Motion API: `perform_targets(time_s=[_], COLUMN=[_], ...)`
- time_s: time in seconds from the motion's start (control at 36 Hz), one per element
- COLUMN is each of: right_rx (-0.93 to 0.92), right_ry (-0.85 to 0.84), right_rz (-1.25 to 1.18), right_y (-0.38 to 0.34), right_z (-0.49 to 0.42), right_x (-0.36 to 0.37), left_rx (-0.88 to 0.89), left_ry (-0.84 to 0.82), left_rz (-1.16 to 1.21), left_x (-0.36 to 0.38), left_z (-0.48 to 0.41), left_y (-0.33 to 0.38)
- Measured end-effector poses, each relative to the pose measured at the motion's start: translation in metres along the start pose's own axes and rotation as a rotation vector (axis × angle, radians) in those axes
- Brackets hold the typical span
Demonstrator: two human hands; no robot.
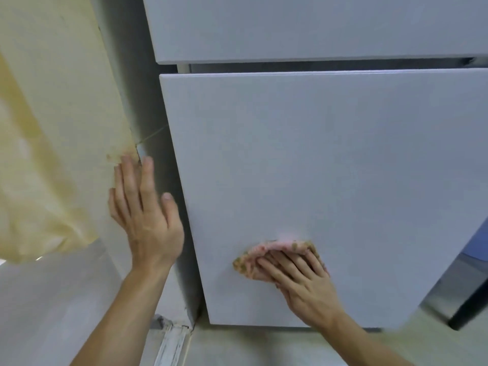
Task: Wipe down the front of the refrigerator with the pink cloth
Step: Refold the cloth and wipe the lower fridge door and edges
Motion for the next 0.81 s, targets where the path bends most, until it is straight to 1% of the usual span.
perform_targets(time_s=[0.08,0.14,0.19,0.25,0.31,0.36,0.42,0.5,0.67,0.72,0.81], right_rx=[0.0,0.04,0.161,0.346,0.504,0.599,0.564,0.423,0.145,0.108,0.104], right_ry=[-0.007,0.049,0.189,0.334,0.438,0.507,0.524,0.485,0.198,0.139,0.121], right_rz=[-0.053,-0.097,-0.145,-0.214,-0.278,-0.292,-0.241,-0.147,-0.06,-0.042,-0.066], right_y=[0.007,0.008,0.018,0.038,0.056,0.066,0.065,0.056,0.041,0.047,0.052], right_z=[-0.003,-0.019,-0.051,-0.097,-0.138,-0.159,-0.158,-0.131,-0.019,0.002,0.004], right_x=[-0.006,-0.017,-0.04,-0.075,-0.107,-0.125,-0.123,-0.099,-0.031,-0.024,-0.03], left_rx=[0.119,0.177,0.235,0.265,0.259,0.226,0.203,0.207,0.238,0.243,0.244], left_ry=[-0.022,-0.061,-0.105,-0.143,-0.164,-0.169,-0.163,-0.139,-0.142,-0.148,-0.155], left_rz=[0.034,0.052,0.057,0.045,0.022,0.001,-0.003,0.021,0.048,0.035,0.012], left_x=[0.005,0.008,0.012,0.016,0.019,0.022,0.023,0.025,0.03,0.033,0.035], left_z=[0.011,0.019,0.027,0.033,0.038,0.039,0.039,0.035,0.036,0.039,0.041], left_y=[0.022,0.036,0.05,0.06,0.068,0.075,0.082,0.092,0.106,0.108,0.112])
Point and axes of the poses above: each hand's wrist, its own z-axis away from the middle knuckle, its own x-axis out of the palm, y = z × x, the point moved 5 cm from there along -z, towards the middle knuckle, and after that the axes turned 2 degrees about -z, right-handed, at the moved point
